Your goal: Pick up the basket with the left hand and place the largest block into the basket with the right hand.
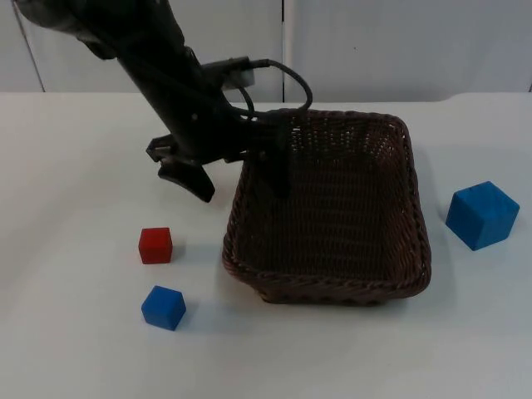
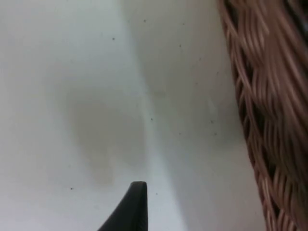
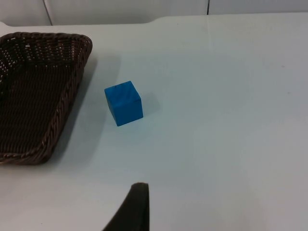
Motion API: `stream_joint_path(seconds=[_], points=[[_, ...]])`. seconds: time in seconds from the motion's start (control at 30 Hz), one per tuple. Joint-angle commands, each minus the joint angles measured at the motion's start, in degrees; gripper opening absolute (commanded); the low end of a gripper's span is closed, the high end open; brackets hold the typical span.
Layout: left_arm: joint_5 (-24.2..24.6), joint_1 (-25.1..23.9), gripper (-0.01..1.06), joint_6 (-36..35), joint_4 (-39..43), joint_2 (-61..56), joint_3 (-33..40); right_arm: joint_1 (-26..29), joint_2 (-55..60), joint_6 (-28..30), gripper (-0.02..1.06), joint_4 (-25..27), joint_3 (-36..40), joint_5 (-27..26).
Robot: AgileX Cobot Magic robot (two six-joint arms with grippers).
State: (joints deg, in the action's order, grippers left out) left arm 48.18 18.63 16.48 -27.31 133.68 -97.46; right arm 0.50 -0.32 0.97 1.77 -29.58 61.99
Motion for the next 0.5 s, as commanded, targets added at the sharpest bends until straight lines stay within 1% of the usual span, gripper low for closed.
stream_joint_path(seconds=[0.0,0.13,0.2,0.27,0.3,0.43,0.47], points=[[0.1,0.2,1.0,-0.3,-1.3,0.1,-0.4,0.1,0.3,0.1,0.92,-0.1,0.0,-0.2],[0.2,0.2,1.0,-0.3,-1.9,0.3,-0.4,0.1,0.3,0.1,0.92,-0.1,0.0,-0.2],[0.2,0.2,0.98,-0.3,-1.8,0.4,-0.4,0.1,0.3,0.1,0.92,-0.2,0.0,-0.2],[0.7,0.2,0.87,-0.3,-2.1,0.9,-0.4,0.1,0.3,0.1,0.92,-0.2,0.0,-0.2],[0.7,0.2,0.87,-0.3,-2.1,0.9,-0.4,0.1,0.3,0.1,0.92,-0.2,0.0,-0.2],[1.3,0.2,0.67,-0.3,-3.8,1.5,-0.4,0.1,0.3,0.1,0.92,-0.2,0.0,-0.2],[1.3,0.2,0.67,-0.3,-3.8,1.5,-0.4,0.1,0.3,0.1,0.92,-0.2,0.0,-0.2]])
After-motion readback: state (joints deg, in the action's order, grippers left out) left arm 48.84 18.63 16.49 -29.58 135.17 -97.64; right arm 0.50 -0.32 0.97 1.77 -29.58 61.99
